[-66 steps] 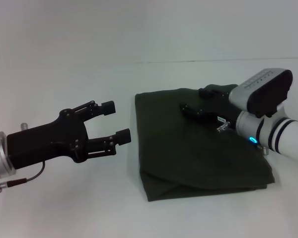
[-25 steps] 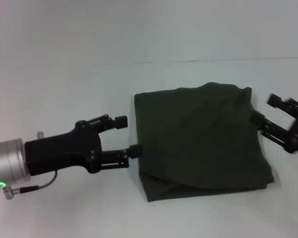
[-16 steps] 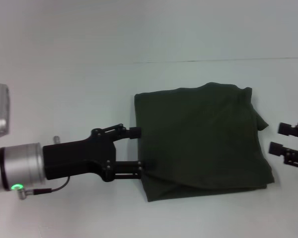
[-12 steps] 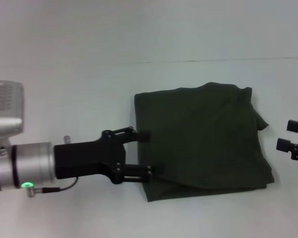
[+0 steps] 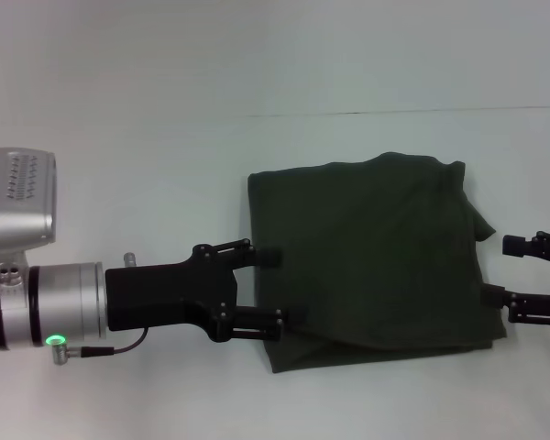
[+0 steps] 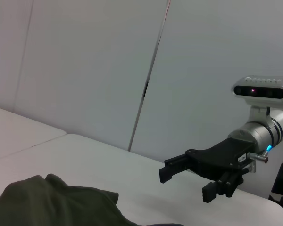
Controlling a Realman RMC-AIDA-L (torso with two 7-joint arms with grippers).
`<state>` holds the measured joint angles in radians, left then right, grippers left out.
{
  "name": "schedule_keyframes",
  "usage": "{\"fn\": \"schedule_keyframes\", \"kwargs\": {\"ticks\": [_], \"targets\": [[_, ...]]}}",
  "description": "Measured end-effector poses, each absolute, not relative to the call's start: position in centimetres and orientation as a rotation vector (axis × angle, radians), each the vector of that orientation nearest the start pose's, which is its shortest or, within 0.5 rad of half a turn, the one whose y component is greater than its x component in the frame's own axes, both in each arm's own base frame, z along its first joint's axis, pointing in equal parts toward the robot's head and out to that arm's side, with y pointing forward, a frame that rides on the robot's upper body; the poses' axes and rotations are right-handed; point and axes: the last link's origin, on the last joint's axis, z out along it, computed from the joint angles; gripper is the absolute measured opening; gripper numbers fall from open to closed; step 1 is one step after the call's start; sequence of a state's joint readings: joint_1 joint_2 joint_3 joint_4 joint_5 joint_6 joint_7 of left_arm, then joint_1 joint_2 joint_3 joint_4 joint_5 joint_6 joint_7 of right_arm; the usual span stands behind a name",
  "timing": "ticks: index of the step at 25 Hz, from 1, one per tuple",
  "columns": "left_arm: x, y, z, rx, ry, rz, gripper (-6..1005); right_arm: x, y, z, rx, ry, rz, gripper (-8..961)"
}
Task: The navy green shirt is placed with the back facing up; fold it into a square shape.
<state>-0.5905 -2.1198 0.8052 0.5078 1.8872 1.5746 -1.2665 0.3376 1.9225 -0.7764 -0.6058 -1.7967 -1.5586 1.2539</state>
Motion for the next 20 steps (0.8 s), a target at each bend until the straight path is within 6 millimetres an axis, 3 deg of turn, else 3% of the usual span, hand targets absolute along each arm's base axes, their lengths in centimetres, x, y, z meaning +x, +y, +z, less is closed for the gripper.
{"fn": "schedule_keyframes", "kwargs": {"ticks": [20], "targets": [[-22.57, 31.92, -4.99, -2.879, -0.529, -0.851, 848, 33.08, 29.41, 5.45, -2.622, 0.623, 0.594, 945]]}}
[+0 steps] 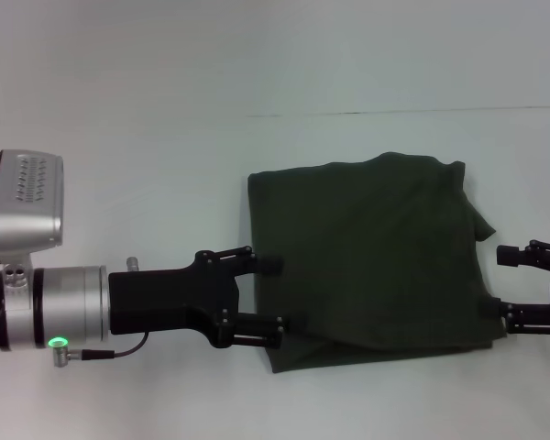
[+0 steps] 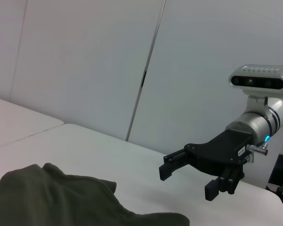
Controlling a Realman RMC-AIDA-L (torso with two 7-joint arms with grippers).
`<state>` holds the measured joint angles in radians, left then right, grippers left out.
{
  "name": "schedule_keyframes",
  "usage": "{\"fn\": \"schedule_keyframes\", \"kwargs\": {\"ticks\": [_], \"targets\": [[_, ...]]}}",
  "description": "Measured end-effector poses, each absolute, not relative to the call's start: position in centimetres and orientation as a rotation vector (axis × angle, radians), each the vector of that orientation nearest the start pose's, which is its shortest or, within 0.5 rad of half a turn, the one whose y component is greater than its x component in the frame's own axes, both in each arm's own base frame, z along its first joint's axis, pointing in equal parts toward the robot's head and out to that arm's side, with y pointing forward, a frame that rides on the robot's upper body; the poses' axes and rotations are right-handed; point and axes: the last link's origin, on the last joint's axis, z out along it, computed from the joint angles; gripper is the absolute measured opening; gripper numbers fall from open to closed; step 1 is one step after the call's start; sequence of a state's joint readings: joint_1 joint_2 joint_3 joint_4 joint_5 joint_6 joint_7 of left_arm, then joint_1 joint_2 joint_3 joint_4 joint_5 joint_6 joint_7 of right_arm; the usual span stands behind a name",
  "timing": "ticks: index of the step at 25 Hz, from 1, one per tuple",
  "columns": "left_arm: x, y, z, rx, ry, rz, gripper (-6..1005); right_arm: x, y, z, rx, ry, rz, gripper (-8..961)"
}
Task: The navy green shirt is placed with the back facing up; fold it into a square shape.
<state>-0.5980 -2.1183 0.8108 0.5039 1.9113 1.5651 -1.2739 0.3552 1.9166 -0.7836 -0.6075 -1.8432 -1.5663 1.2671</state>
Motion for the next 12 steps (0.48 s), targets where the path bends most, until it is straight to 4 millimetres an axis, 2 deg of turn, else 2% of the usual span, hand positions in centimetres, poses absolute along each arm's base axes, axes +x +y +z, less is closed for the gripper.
{"fn": "schedule_keyframes", "kwargs": {"ticks": [12], "targets": [[-22.6, 31.96, -4.94, -2.883, -0.529, -0.844, 833, 32.89, 29.21, 5.44, -2.641, 0.619, 0.606, 944]]}}
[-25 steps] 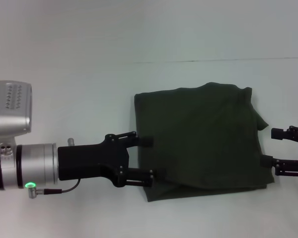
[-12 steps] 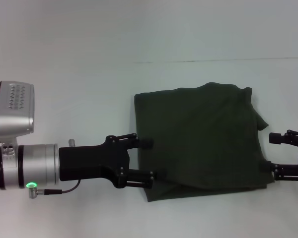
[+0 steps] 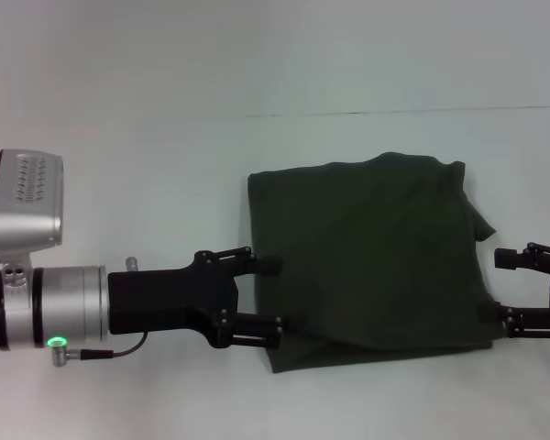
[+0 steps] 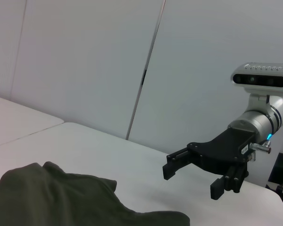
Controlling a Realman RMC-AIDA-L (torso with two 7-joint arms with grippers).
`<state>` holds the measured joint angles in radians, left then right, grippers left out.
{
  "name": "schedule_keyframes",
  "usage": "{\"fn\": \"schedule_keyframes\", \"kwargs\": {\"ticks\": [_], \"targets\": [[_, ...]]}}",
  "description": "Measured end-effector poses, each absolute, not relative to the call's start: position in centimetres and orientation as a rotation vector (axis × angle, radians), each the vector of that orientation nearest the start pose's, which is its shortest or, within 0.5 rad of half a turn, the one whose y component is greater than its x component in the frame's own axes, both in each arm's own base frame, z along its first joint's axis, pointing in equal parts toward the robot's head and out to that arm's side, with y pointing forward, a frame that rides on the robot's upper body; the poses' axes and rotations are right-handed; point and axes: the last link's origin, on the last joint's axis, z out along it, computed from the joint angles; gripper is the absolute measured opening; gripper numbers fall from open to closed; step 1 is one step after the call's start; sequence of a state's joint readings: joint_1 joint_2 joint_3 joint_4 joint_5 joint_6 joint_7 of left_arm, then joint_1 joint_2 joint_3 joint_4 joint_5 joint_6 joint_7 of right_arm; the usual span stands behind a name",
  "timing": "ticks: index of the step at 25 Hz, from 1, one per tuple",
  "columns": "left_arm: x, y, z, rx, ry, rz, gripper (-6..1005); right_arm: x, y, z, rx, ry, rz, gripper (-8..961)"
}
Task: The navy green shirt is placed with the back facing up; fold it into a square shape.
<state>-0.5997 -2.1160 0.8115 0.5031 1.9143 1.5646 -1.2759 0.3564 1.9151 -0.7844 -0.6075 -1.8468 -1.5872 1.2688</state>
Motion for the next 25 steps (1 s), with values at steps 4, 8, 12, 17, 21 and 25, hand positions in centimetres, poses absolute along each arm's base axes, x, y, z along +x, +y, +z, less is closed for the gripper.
{"fn": "schedule_keyframes", "kwargs": {"ticks": [4, 8, 12, 17, 21, 25], "targets": [[-22.6, 32.0, -4.9, -2.882, -0.528, -0.843, 829, 32.9, 29.2, 5.5, -2.639, 0.618, 0.604, 944], [-22.4, 32.8, -4.9, -2.844, -0.597, -0.84, 824, 33.0, 29.3, 5.5, -2.635, 0.62, 0.598, 944], [-20.9, 35.2, -5.3, -2.78, -0.918, -0.798, 819, 32.9, 29.5, 5.5, -2.633, 0.622, 0.601, 944], [-20.3, 38.0, -5.1, -2.648, -1.342, -0.632, 813, 32.7, 29.7, 5.4, -2.635, 0.613, 0.602, 945], [-21.2, 39.6, -4.7, -2.47, -1.588, -0.495, 809, 32.6, 29.8, 5.3, -2.637, 0.6, 0.602, 945], [-21.4, 40.0, -5.1, -2.399, -1.674, -0.418, 804, 32.5, 29.7, 5.3, -2.642, 0.591, 0.606, 944]]}}
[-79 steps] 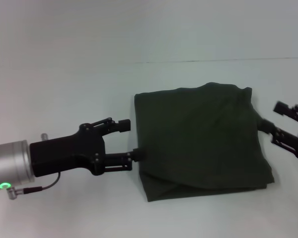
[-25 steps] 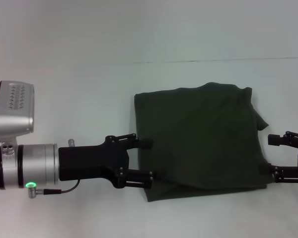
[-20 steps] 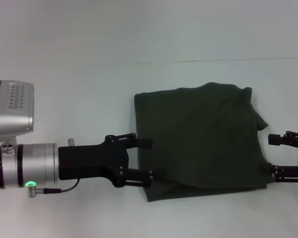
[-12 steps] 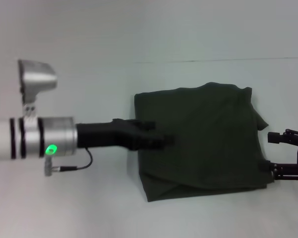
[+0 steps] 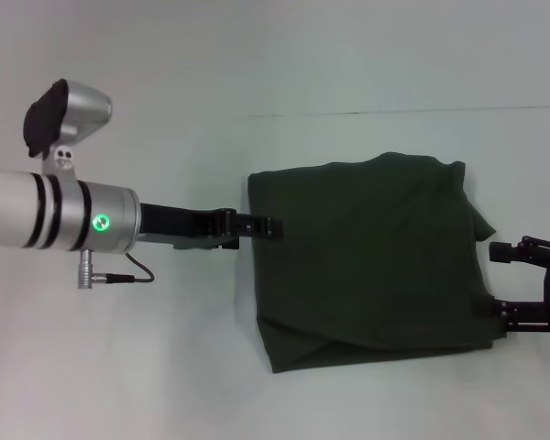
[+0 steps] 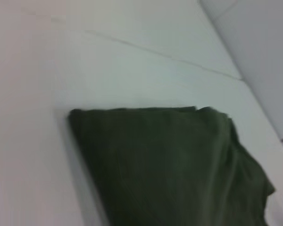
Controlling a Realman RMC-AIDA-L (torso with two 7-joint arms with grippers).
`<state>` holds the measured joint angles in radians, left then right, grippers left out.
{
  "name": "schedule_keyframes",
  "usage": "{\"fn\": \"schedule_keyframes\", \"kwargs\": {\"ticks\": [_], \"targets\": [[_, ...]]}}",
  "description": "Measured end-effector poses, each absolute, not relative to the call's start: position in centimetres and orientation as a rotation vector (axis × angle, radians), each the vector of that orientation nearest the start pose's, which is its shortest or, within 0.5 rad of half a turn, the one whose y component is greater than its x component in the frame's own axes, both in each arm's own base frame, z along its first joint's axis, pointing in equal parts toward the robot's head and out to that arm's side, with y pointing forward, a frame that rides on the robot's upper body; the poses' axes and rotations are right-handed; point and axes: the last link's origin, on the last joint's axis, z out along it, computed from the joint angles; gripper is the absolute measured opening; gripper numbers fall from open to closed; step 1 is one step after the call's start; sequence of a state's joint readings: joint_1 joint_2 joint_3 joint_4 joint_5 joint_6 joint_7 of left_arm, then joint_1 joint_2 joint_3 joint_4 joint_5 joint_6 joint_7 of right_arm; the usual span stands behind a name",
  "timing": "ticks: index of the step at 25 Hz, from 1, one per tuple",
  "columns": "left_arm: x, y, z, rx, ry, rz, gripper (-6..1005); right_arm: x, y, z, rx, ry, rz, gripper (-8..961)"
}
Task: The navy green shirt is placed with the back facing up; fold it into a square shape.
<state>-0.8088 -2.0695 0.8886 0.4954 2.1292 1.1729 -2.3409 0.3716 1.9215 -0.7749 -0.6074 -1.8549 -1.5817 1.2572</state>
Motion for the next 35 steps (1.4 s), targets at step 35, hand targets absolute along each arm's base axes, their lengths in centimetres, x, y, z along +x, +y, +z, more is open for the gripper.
{"fn": "schedule_keyframes", "kwargs": {"ticks": [35], "targets": [[-21.5, 38.7, -9.0, -2.313, -1.835, -0.375, 762, 32.3, 30.0, 5.3, -2.64, 0.579, 0.605, 944]]}}
